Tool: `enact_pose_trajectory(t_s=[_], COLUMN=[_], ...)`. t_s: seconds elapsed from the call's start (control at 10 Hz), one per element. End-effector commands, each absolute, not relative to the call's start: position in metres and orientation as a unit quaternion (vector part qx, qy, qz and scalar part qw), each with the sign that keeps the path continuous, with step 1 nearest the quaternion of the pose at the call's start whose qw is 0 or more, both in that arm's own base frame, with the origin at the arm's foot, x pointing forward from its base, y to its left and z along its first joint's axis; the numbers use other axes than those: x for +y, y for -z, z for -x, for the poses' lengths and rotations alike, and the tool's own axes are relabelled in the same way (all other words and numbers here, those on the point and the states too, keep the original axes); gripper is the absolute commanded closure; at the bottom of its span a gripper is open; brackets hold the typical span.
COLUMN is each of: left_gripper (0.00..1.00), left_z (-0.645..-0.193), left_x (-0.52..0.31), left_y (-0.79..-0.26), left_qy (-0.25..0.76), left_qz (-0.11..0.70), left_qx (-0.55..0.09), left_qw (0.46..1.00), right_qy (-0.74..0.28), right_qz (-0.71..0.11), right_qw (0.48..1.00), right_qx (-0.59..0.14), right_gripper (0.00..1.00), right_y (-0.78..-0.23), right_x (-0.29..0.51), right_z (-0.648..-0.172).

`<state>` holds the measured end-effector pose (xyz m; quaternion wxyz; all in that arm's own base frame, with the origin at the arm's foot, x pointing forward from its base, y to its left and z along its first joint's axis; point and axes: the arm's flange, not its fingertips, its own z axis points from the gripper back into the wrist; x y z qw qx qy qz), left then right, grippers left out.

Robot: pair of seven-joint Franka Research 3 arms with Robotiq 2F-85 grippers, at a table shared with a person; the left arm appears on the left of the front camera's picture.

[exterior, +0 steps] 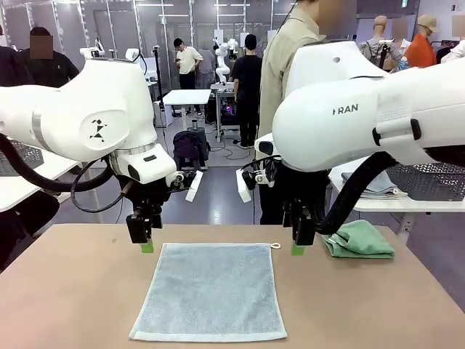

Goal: Fold the towels and place them in the basket.
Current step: When a person lays out a Towel with hook on the table, fold it in half twice.

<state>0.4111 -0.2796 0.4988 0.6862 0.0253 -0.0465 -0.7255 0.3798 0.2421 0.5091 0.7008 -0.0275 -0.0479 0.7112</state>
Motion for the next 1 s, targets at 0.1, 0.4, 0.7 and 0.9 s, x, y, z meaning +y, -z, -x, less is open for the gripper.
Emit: enact_pose_trajectory(t_s=[0.1,0.4,0.7,0.9], left_gripper=[0.18,0.18,0.18,0.18], left_z=[-0.411,-0.411,-0.411,-0.410], left_x=[-0.280,-0.280,-0.280,-0.278], left_y=[-0.499,-0.499,-0.499,-0.497], left_qy=[0.725,0.725,0.725,0.724], left_qz=[-0.025,-0.025,-0.025,-0.029], left_qx=[-0.047,-0.047,-0.047,-0.044], left_qw=[0.686,0.686,0.686,0.688], right_qy=[-0.698,-0.710,-0.710,-0.709], right_qz=[0.038,0.027,0.027,0.028], right_qw=[0.713,0.702,0.702,0.702], right_qx=[-0.059,-0.050,-0.050,-0.052], right_gripper=[0.16,0.16,0.16,0.16], right_y=[-0.506,-0.506,-0.506,-0.506], right_x=[0.247,0.243,0.243,0.243], right_z=[-0.391,-0.384,-0.384,-0.386])
